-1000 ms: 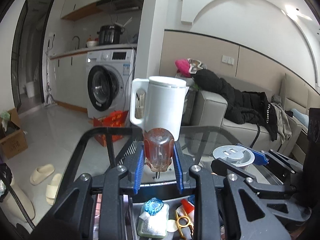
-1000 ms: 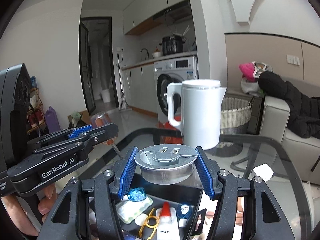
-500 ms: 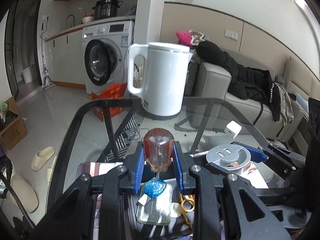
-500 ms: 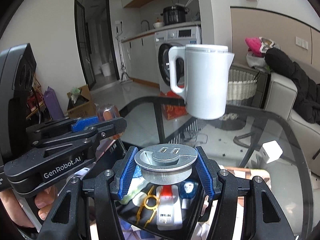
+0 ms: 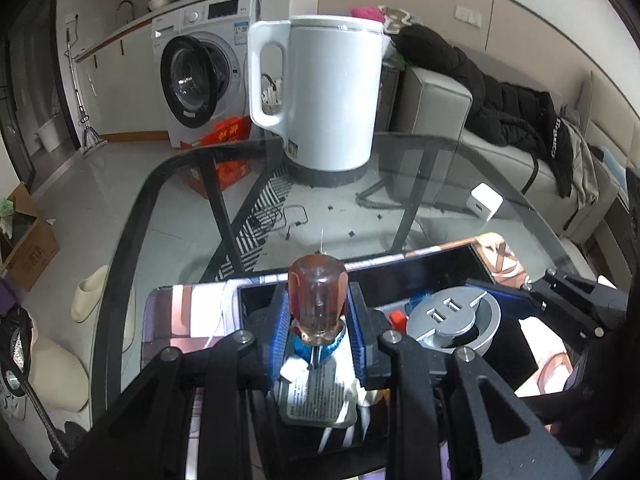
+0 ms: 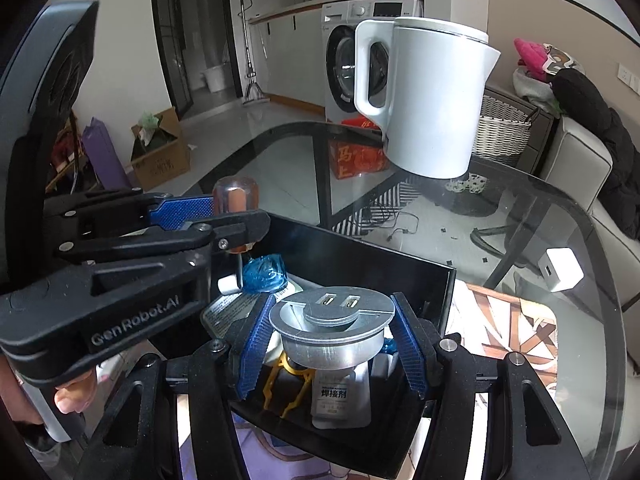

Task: Organize rigid objects
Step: 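Carry the screwdriver and USB hub over the black box and lower them inside, then open both tools to release the screwdriver and hub, lift away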

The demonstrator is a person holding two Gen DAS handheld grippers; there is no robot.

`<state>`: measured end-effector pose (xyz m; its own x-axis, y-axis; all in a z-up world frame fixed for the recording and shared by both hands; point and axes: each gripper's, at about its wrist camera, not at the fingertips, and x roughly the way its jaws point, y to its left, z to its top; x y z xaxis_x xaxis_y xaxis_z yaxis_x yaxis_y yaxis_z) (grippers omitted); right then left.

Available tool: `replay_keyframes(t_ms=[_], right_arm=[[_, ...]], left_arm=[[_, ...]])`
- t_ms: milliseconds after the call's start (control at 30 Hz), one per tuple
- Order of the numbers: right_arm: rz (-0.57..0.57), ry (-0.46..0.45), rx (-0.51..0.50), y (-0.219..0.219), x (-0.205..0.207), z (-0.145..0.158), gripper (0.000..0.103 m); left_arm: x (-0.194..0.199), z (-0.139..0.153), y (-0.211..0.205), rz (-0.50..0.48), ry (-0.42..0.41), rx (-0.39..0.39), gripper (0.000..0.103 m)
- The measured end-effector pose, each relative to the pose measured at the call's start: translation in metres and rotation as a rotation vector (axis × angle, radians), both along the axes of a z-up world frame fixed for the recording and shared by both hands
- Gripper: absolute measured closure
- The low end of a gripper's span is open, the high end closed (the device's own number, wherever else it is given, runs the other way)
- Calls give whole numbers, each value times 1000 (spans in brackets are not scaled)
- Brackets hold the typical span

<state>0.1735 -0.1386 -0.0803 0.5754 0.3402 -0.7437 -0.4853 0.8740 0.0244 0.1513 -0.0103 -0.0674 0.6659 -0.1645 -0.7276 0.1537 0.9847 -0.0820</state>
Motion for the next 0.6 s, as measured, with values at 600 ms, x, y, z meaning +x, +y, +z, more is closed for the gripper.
replay_keyframes(t_ms=[600], right_arm=[[34, 48, -93, 10, -3, -10, 44]], left_arm=[[5, -20, -8, -37, 134, 20, 77]])
